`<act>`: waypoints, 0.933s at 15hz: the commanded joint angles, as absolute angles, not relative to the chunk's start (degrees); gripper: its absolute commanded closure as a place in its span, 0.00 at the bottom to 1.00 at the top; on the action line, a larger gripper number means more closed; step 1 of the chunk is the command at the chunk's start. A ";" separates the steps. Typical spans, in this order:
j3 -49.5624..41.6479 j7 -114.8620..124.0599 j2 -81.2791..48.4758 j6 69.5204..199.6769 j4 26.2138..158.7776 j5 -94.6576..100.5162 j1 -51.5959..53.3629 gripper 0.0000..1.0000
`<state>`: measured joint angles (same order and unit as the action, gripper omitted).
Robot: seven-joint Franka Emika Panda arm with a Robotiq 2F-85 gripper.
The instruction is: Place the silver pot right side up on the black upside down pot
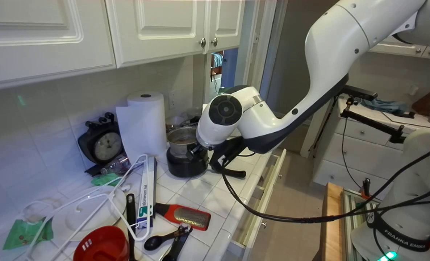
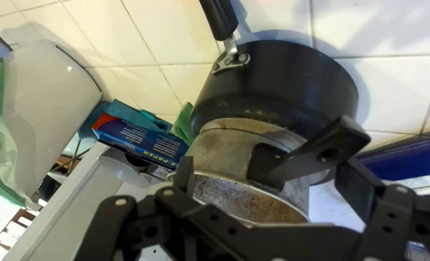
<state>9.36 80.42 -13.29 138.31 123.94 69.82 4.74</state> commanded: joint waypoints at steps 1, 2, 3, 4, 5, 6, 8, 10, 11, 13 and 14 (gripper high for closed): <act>7.66 77.90 -10.11 141.08 124.91 65.75 4.81 0.00; 7.30 77.57 -9.55 141.68 124.89 64.90 4.68 0.00; 6.93 77.57 -9.03 142.11 124.85 64.43 4.65 0.00; 6.58 77.45 -8.59 142.53 124.81 64.08 4.64 0.00; 6.26 77.27 -8.20 142.97 124.68 63.41 4.60 0.00; 5.94 77.03 -7.76 143.35 124.61 62.80 4.58 0.00; 5.40 76.75 -7.04 144.21 124.51 62.14 4.57 0.00; 4.95 76.62 -6.39 145.15 124.50 61.65 4.58 0.00; 4.78 76.39 -6.09 145.56 124.52 61.32 4.58 0.00; 4.52 76.48 -5.54 145.95 124.57 60.55 4.59 0.00; 4.47 76.24 -5.33 146.05 124.59 59.95 4.58 0.00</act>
